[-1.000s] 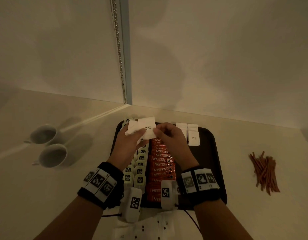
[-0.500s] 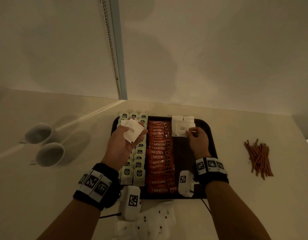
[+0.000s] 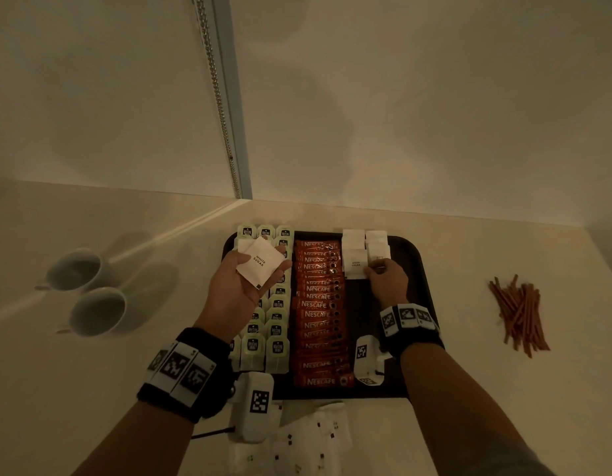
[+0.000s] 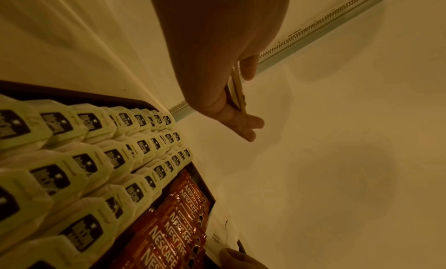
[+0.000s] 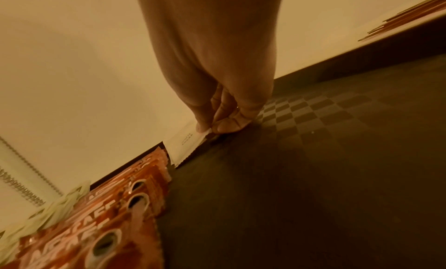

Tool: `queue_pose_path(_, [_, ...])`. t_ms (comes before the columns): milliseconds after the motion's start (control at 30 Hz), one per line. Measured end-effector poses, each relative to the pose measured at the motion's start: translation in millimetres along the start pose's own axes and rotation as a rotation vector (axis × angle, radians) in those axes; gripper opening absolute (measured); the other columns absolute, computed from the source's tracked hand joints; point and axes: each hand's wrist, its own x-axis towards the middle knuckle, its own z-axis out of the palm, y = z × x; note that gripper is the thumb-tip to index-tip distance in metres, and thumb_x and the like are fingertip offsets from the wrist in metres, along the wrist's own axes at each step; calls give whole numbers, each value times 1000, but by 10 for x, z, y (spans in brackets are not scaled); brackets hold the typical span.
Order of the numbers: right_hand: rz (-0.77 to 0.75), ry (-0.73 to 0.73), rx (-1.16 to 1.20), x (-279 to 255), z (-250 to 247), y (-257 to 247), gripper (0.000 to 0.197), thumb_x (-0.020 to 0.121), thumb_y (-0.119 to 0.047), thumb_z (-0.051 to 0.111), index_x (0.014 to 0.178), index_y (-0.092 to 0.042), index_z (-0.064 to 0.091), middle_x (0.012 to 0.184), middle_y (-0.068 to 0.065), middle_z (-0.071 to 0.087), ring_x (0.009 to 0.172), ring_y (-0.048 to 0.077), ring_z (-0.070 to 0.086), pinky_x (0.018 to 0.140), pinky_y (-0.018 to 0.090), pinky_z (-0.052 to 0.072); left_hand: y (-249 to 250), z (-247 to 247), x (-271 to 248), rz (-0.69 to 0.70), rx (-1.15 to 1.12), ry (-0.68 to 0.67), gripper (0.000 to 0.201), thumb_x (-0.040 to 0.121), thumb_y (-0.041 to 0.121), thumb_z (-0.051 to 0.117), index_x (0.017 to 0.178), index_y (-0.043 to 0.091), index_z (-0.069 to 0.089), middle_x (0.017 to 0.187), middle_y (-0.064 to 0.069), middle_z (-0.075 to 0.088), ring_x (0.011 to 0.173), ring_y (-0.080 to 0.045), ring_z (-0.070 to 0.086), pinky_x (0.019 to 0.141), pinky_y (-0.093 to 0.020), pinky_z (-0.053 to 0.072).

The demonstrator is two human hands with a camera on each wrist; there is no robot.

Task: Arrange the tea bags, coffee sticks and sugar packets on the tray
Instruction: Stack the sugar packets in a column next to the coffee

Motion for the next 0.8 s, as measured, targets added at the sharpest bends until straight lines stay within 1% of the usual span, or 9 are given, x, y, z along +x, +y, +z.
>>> queue_pose_path(167, [3,60,-1,3,50,-38,22,88,-11,63,108,-1,62,112,14,63,104,24,60,82,24,44,6,7,3,4,21,-5,47,95,10,32,140,2,39,101,-23,69,85,-38,70,61,-31,59])
queue_pose_path(300, [-38,83,-49,7,87,-32,17,86,-12,65,100,-1,62,105,15,64,94,21,61,80,25,47,6,18,26,18,43,-3,44,97,7,32,140,2,38,112,-26,63,84,-38,70,63,-33,59])
queue_pose_path(433, [-148,92,11,-68,57,-187,17,87,-16,65,100,-5,61,98,8,65,85,13,59,79,25,51,-1,10,65,85,173,-15,39,99,5,34,137,3,42,118,-23,62,93,-34,70,79,-39,59])
queue_pose_path(500, [-283,-20,106,-221,16,-414,11,89,-21,62,97,-13,60,92,-3,63,83,8,60,73,17,47,-18,-3,80,125,281,-10,37,100,7,38,136,6,44,123,-19,62,100,-30,68,83,-37,58])
queue_pose_path(533, [-334,-139,157,-334,-7,-558,9,90,-25,60,95,-18,59,90,-8,63,82,3,59,71,15,45,-29,0,80,136,319,-6,35,100,8,41,135,8,46,124,-17,62,103,-29,68,82,-36,58])
queue_pose_path(600, [-382,-393,240,-566,-19,-820,12,90,-36,58,95,-25,60,93,-11,64,84,2,61,73,19,49,-59,29,78,164,410,2,30,99,11,47,128,14,52,123,-12,63,107,-26,66,76,-31,58])
queue_pose_path(633, [-397,-467,271,-666,-7,-907,14,89,-39,59,96,-27,61,94,-10,65,87,3,62,77,22,51,-79,51,73,188,462,14,27,98,12,50,123,18,55,121,-8,64,107,-24,65,72,-28,57])
queue_pose_path(700, [-451,-486,332,-814,35,-1012,15,88,-36,60,96,-23,63,93,-9,66,87,5,62,79,20,51,-116,114,57,241,523,35,20,95,12,55,110,23,61,111,-2,68,102,-19,65,64,-23,55])
queue_pose_path(800, [-498,-412,410,-891,88,-1065,4,91,-21,59,91,-17,60,84,-8,63,79,3,60,71,15,48,-149,192,38,253,534,55,17,92,12,58,102,25,62,101,0,70,90,-14,66,60,-21,54])
